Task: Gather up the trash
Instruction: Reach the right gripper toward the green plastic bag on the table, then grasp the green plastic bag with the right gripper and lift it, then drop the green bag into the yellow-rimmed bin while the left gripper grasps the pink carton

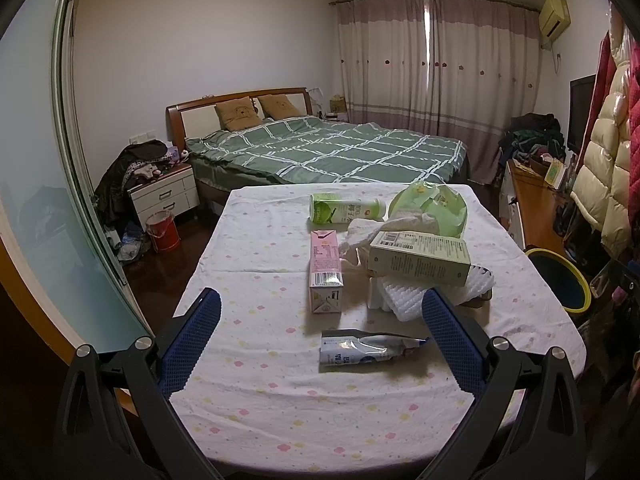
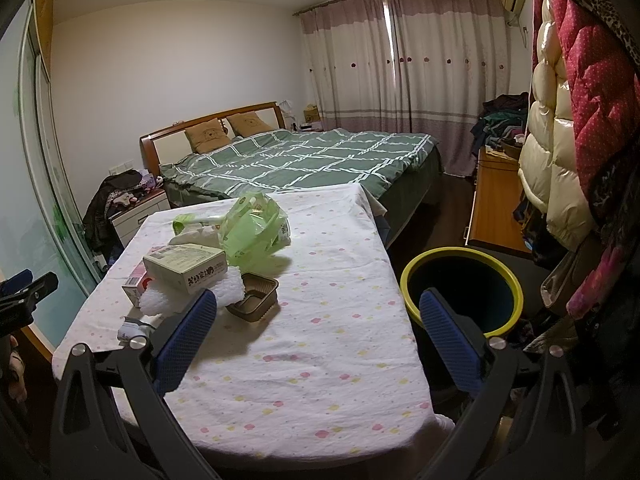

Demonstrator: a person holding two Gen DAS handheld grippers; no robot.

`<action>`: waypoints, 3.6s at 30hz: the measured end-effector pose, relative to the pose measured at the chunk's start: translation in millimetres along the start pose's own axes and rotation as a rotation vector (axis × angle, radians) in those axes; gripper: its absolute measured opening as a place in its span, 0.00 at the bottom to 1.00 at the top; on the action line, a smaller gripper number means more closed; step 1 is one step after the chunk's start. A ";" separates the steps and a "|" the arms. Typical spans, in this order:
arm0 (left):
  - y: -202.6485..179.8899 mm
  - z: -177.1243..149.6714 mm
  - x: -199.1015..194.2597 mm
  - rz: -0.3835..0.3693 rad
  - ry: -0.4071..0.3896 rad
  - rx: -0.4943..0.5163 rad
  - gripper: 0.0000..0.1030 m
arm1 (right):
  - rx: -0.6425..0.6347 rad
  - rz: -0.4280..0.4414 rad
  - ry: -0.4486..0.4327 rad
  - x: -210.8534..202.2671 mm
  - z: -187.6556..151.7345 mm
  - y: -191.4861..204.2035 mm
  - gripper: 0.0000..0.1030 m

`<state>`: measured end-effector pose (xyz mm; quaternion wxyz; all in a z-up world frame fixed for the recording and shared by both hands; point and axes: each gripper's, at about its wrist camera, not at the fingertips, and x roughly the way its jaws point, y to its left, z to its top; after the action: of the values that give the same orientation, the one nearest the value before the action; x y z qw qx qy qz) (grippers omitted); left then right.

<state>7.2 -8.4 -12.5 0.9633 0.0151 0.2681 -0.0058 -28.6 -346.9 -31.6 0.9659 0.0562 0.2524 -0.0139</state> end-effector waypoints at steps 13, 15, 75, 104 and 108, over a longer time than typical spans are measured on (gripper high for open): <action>3.7 -4.4 -0.5 0.002 0.003 0.003 0.96 | -0.001 0.001 0.002 0.9 0.2 -0.5 0.94; -0.5 -1.6 1.3 0.001 0.001 0.002 0.96 | 0.001 0.001 0.002 0.7 0.5 -0.7 0.94; 2.6 10.0 74.3 -0.042 0.094 0.014 0.96 | -0.099 0.178 0.277 269.0 109.5 64.3 0.07; -56.8 11.9 84.0 -0.151 0.106 0.108 0.96 | 0.357 -0.342 0.196 161.3 28.7 -235.7 0.07; -66.5 11.3 84.5 -0.165 0.110 0.128 0.96 | 0.384 -0.357 0.254 177.8 13.9 -249.7 0.11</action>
<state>84.1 -75.5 -48.2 0.9404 0.0549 0.3200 -0.1013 119.4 -596.3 -131.8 0.8806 0.1938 0.3700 -0.2238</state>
